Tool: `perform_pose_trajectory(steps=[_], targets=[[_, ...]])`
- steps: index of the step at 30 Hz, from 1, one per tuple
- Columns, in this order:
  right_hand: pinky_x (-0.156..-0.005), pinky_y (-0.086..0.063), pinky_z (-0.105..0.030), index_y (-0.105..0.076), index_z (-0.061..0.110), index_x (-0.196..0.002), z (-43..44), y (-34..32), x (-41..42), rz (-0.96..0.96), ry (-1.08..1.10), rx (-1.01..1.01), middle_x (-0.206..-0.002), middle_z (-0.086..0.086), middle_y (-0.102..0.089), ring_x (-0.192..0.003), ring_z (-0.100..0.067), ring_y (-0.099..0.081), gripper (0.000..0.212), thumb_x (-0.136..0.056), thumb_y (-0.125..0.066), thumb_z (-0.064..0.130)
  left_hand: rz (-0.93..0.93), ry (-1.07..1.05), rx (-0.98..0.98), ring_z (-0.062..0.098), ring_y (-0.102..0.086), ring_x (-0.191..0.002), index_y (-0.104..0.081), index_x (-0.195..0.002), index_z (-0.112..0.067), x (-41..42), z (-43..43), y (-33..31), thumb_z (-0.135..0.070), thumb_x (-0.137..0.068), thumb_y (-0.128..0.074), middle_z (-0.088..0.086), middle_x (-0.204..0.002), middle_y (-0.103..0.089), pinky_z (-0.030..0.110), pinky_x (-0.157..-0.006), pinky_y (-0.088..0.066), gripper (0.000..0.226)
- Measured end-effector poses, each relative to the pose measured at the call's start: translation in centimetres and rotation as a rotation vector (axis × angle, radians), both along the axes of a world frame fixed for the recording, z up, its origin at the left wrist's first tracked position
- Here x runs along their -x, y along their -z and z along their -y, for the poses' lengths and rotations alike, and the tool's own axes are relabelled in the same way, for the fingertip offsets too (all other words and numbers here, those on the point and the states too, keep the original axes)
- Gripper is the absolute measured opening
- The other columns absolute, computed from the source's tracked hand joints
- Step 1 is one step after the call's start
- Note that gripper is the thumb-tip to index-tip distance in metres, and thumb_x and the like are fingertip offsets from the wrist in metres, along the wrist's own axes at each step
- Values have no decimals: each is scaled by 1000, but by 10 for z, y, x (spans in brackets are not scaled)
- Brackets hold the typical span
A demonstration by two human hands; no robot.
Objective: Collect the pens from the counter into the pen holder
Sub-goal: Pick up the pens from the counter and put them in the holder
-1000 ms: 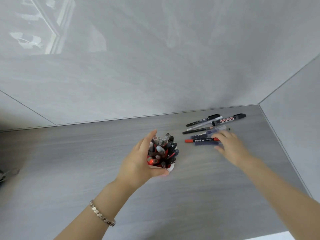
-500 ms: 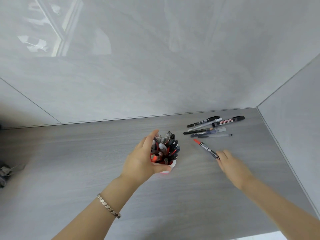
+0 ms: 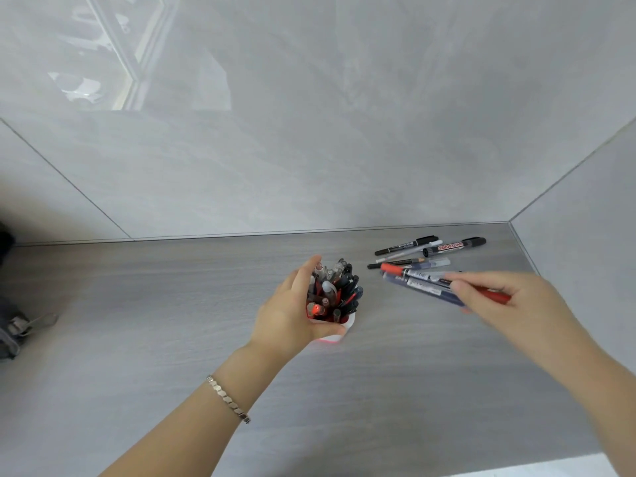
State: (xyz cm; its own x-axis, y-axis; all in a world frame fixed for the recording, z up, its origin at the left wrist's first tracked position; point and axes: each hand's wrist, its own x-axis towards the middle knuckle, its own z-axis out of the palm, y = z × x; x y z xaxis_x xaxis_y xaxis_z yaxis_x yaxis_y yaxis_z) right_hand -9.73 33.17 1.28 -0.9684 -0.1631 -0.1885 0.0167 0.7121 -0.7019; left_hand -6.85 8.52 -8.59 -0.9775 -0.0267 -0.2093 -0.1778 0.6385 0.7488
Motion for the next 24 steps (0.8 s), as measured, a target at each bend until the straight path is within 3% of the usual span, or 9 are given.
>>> perform_pose_trajectory(steps=[3,4,6,11,14,18,20,22,24], targets=[[-63,-47,-10,-72,33,-67,15,-13,-2,89,-143,-237,-73,14,-75,-77,-7,-66,19,-81,-67,21,-12,-10,-10,13,-44,-124,-18,-138,-38,-1,0,0,-39,-54,-84,-9,-139,-41,24,-86,-38,108],[-71,-52,-22,-72,30,-66,22,-12,-2,107,-177,-314,-77,4,-76,-79,-14,-67,19,-81,-66,21,-14,-10,-10,12,-44,-124,-17,-138,-39,-1,1,0,-39,-54,-84,-10,-140,-41,24,-86,-37,108],[-77,-54,-34,-72,33,-68,37,-7,-3,90,-194,-341,-78,1,-76,-81,-18,-68,21,-82,-65,19,-16,-7,-13,12,-44,-125,-16,-138,-39,-2,1,-1,-39,-55,-84,-11,-140,-41,25,-86,-37,107],[-78,-53,-37,-75,13,-85,69,14,3,-19,-188,-222,-85,-10,-75,-84,-25,-67,10,-81,-65,13,0,51,-27,12,-39,-128,-7,-139,-42,-1,4,0,-33,-60,-80,-9,-143,-36,26,-92,-40,108],[-76,-52,-36,-73,12,-91,89,33,8,-35,-274,-274,-88,-11,-71,-88,-28,-64,14,-82,-63,15,20,66,-45,13,-41,-127,-6,-134,-48,0,10,0,-30,-62,-80,-7,-140,-40,31,-98,-42,104],[-76,-47,-34,-69,9,-95,108,45,15,-30,-376,-439,-95,-12,-66,-95,-31,-61,17,-85,-56,13,12,4,-95,11,-45,-122,-20,-137,-38,-1,10,0,-29,-58,-83,-6,-138,-43,24,-92,-38,102],[-76,-48,-35,-66,10,-92,107,53,13,-89,-324,-372,-90,-7,-65,-91,-27,-61,13,-84,-56,11,9,-2,-100,11,-44,-123,-21,-137,-38,-1,10,1,-29,-58,-84,-6,-138,-43,24,-91,-38,101],[-74,-49,-33,-64,12,-87,102,64,4,-201,-176,-149,-83,1,-59,-81,-19,-59,7,-85,-57,13,9,-12,-101,11,-44,-123,-22,-136,-39,-1,10,2,-28,-58,-84,-7,-137,-43,25,-91,-38,101],[-77,-44,-22,-65,10,-88,98,73,-5,-361,-70,43,-85,4,-57,-81,-12,-53,21,-90,-48,22,9,-23,-102,10,-43,-122,-23,-136,-39,-1,10,2,-27,-58,-84,-8,-136,-44,24,-89,-37,100]])
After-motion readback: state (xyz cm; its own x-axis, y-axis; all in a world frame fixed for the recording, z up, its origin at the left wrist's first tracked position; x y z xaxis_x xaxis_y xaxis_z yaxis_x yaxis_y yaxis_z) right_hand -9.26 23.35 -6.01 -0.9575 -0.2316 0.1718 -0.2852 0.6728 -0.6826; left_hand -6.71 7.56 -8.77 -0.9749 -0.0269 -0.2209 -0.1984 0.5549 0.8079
